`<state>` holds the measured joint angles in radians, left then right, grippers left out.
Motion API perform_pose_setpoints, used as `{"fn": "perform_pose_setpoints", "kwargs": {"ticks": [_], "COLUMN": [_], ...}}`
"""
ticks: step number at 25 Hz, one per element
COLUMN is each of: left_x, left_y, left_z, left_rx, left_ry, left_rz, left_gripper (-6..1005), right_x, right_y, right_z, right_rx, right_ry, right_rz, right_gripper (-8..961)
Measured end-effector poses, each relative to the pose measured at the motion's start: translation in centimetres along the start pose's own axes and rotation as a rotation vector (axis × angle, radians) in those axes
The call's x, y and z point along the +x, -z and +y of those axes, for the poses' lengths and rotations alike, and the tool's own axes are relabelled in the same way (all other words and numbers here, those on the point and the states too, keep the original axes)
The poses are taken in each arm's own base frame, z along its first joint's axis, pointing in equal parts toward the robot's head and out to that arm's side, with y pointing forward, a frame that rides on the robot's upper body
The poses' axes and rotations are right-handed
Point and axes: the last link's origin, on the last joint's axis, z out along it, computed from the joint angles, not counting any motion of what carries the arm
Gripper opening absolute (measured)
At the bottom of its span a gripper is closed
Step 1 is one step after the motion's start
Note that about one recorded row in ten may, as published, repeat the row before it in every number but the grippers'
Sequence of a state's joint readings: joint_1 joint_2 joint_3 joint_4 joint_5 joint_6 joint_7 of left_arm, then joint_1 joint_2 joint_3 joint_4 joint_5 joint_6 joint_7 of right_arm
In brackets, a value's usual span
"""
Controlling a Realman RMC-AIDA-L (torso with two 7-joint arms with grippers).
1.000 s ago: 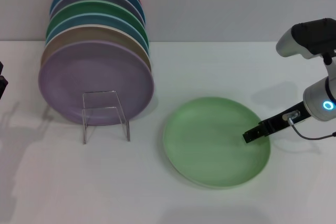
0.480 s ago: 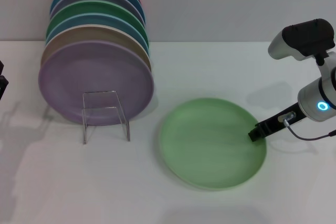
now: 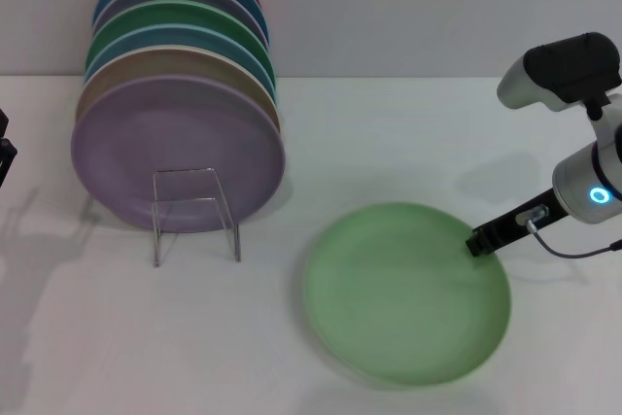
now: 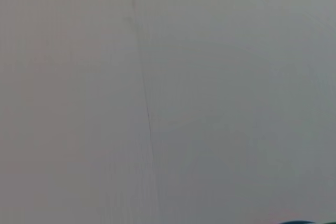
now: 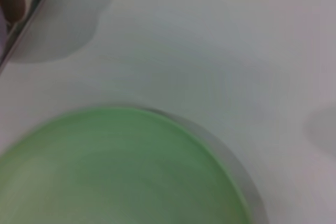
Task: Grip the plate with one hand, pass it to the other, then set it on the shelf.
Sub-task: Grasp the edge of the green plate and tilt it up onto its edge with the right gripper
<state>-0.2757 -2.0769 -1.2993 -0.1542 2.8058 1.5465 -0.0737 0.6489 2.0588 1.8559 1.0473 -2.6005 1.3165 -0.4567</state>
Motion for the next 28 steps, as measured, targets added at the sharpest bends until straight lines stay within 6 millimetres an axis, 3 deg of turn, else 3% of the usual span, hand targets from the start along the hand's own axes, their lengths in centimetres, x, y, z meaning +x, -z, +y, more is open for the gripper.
{"fn": "perform_pose_setpoints", "kwargs": {"ticks": [16, 22, 28], "left_x": [0.3, 1.7, 2.8], "left_y": [0.1, -0.3, -2.4], "left_z": [0.2, 1.4, 2.4], "left_rx": [-0.004, -0.072, -0.206], "left_ry": [0.007, 0.053, 0.136], "left_rz": [0.017, 0.094, 0.064], "left_gripper": [783, 783, 783], "right_x": [1.3, 2.8, 4.9], "right_y": [3.3, 7.5, 8.9], "right_z": [1.0, 0.6, -0.5], "right_rx": [-0.066, -0.096, -0.127], "right_ry": [0.037, 0.077, 0.13], "right_rz": [-0.131, -0.375, -0.59], "right_gripper": [20, 20, 20]}}
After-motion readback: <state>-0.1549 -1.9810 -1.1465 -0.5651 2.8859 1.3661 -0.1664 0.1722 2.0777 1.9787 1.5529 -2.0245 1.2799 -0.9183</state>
